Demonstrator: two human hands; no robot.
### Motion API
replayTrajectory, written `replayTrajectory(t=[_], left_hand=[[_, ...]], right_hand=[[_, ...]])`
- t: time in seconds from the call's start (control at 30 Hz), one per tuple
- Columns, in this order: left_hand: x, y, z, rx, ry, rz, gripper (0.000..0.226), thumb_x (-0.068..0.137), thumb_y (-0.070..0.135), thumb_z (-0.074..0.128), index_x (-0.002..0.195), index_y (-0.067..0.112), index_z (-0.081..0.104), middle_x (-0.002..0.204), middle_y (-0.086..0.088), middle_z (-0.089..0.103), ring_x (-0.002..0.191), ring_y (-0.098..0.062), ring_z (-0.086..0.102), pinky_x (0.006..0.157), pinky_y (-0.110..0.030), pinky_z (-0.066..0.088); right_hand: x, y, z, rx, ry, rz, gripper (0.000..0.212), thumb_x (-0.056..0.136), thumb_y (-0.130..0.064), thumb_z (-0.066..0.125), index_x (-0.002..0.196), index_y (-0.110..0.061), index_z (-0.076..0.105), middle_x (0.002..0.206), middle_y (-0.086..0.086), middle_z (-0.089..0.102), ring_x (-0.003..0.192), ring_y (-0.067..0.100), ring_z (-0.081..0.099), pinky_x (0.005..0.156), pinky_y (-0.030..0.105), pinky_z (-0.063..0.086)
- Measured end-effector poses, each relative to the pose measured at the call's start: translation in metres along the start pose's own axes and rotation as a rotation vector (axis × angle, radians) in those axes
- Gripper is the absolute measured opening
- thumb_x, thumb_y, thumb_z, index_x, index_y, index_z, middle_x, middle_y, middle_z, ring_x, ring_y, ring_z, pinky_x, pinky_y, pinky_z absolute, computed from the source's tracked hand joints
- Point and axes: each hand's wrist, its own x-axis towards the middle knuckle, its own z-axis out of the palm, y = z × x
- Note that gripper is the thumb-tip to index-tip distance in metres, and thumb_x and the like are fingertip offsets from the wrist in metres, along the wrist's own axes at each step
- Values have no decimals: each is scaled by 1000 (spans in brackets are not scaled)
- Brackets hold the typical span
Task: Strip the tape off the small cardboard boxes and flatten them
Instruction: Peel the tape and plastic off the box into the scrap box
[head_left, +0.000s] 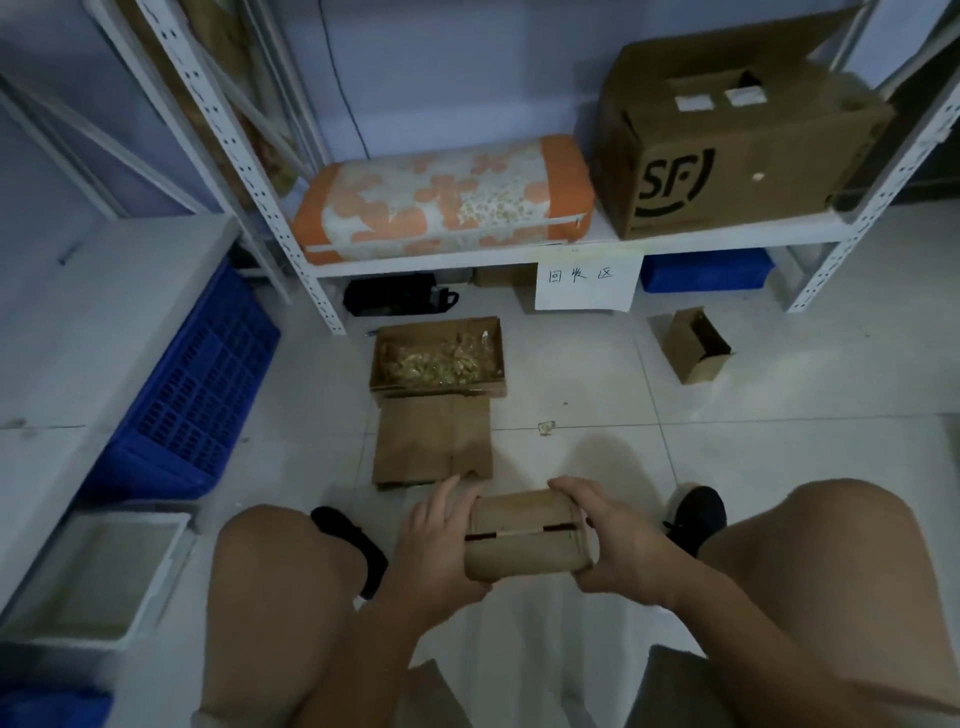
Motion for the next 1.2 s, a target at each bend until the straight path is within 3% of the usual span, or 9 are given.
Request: replayTrajectory(t=[0.1,0.2,0.4,0.57,0.77,0.9,1.03,1.13,1.2], left_hand=[[-1,5,-5,-261,-62,0,103,73,42,85,152,52,19,138,39,17,136,-12,41,108,-40,47],[-1,12,-3,-365,-17,-20,101,69,40,88,149,54,27,137,34,30,124,-5,50,102,-36,52],[-2,17,2,-481,94,51,99,69,41,92,149,52,35,144,36,26,126,-1,49,102,-29,49],[-4,23,3,-553,235,77,86,72,57,88,145,58,42,152,38,29,134,6,44,110,-31,46],[-2,28,-1,-686,254,47,68,81,62,78,141,54,48,152,33,39,133,3,50,108,-41,51],[-3,30,-3,-770,219,89,71,86,46,80,147,47,44,148,38,40,134,9,46,111,-26,44],[0,32,-12,-933,158,-4,74,82,91,46,145,52,50,165,15,31,152,-9,31,123,-46,33],[1,41,-25,-1012,132,-72,54,97,72,40,139,42,56,165,5,33,152,-11,29,118,-25,32],[-1,35,-19,-912,121,-11,57,89,74,50,142,51,52,167,13,27,153,0,21,114,-19,30]], right_hand=[[-4,9,-2,104,12,-9,112,65,-39,87,153,-45,19,143,-18,39,127,7,48,108,34,47],[-9,11,-4,170,31,-39,110,70,-41,88,155,-46,17,150,-15,35,135,6,42,114,34,42],[-24,2,-3,210,186,-107,90,77,-17,80,144,-51,30,149,-19,34,129,-3,42,107,12,36],[-21,4,-6,335,280,-78,80,79,-18,79,143,-46,40,130,-30,49,122,3,53,99,32,52],[-14,3,7,497,400,-99,65,89,-17,78,142,-43,50,147,-12,52,133,11,52,101,35,55],[-13,1,12,550,428,-106,58,91,-20,76,141,-41,54,157,-10,43,140,11,46,100,29,54],[-14,1,11,510,471,-123,53,91,-13,74,137,-35,59,158,-9,41,142,5,43,104,23,50],[-12,1,11,477,484,-139,51,91,-8,74,136,-29,62,157,-8,43,140,-1,43,106,19,46],[-12,1,13,459,486,-128,54,90,-3,74,137,-26,62,156,-6,43,141,-1,41,103,11,44]])
